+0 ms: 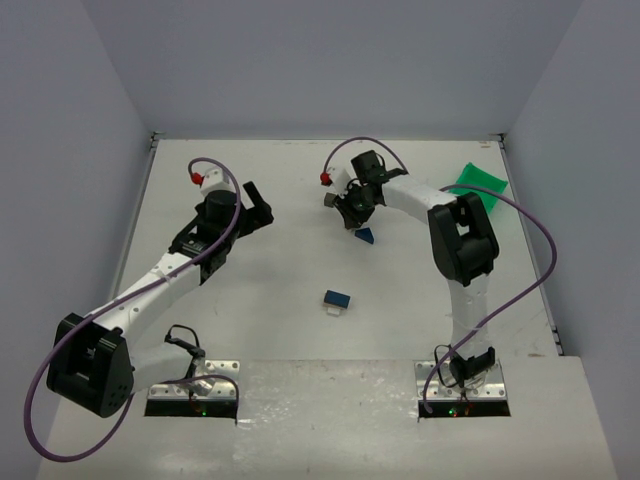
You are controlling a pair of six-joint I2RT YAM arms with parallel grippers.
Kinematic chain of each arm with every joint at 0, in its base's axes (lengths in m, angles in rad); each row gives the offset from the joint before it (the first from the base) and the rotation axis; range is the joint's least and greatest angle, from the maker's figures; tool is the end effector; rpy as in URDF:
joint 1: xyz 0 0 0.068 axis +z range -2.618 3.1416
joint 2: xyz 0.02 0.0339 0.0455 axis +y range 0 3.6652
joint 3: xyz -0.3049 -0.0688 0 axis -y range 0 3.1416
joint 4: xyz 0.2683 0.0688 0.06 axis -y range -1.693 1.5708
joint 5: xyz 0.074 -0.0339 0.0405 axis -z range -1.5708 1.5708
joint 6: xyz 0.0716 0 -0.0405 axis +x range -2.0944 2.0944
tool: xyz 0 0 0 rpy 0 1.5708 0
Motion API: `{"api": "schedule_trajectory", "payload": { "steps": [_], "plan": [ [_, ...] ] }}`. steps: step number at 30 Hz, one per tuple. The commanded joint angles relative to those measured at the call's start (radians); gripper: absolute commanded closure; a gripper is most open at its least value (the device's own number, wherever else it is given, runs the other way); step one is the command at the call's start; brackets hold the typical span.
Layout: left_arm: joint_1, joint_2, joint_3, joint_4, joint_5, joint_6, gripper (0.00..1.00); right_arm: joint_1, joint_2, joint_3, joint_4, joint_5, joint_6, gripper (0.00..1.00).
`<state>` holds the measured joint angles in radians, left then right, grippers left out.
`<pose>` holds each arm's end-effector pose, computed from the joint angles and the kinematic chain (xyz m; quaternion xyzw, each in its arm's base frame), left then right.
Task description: Build the wood block tower
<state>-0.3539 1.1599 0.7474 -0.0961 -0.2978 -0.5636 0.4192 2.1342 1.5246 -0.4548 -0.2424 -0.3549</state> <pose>0.2816 -0.0817 0.2711 -0.1640 0.8402 -0.1071 0.5057 0.4559 0.2220 0.1414 -0.3908 0.8785 0.1250 0.2448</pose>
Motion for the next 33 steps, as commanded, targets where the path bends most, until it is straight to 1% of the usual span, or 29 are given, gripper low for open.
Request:
{"api": "schedule_trajectory", "payload": {
  "steps": [1, 4, 6, 8, 9, 11, 13, 16, 20, 26, 29, 33],
  "plan": [
    [0.003, -0.010, 0.050, 0.031, 0.016, 0.008, 0.00, 0.008, -0.129, -0.011, 0.032, -0.050, -0.015, 0.85],
    [0.003, -0.021, 0.049, 0.027, 0.023, 0.007, 0.00, 0.032, -0.213, -0.103, 0.067, -0.046, -0.011, 0.85],
    [0.003, -0.035, 0.042, 0.026, 0.030, 0.005, 0.00, 0.067, -0.300, -0.169, 0.079, -0.003, 0.013, 0.85],
    [0.003, -0.049, 0.040, 0.025, 0.034, 0.005, 0.00, 0.139, -0.371, -0.231, 0.082, 0.071, 0.028, 0.84],
    [0.003, -0.050, 0.039, 0.025, 0.032, 0.004, 0.00, 0.146, -0.401, -0.264, 0.082, 0.080, 0.030, 0.84],
    [0.003, -0.065, 0.032, 0.025, 0.032, 0.003, 0.00, 0.238, -0.485, -0.350, 0.083, 0.174, 0.044, 0.84],
    [0.003, -0.075, 0.026, 0.022, 0.032, 0.001, 0.00, 0.304, -0.528, -0.385, 0.071, 0.212, 0.081, 0.83],
    [0.003, -0.082, 0.023, 0.019, 0.037, 0.000, 0.00, 0.397, -0.584, -0.399, -0.002, 0.312, 0.195, 0.83],
    [0.003, -0.095, 0.016, 0.019, 0.050, 0.001, 0.00, 0.505, -0.642, -0.446, -0.007, 0.352, 0.302, 0.82],
    [0.003, -0.109, 0.008, 0.021, 0.051, 0.000, 0.00, 0.543, -0.675, -0.515, -0.022, 0.354, 0.342, 0.80],
    [0.003, -0.109, 0.008, 0.020, 0.048, 0.001, 0.00, 0.549, -0.678, -0.523, -0.043, 0.329, 0.368, 0.77],
    [0.003, -0.109, 0.007, 0.019, 0.041, -0.001, 0.00, 0.556, -0.672, -0.531, -0.055, 0.317, 0.388, 0.77]
  ]
}}
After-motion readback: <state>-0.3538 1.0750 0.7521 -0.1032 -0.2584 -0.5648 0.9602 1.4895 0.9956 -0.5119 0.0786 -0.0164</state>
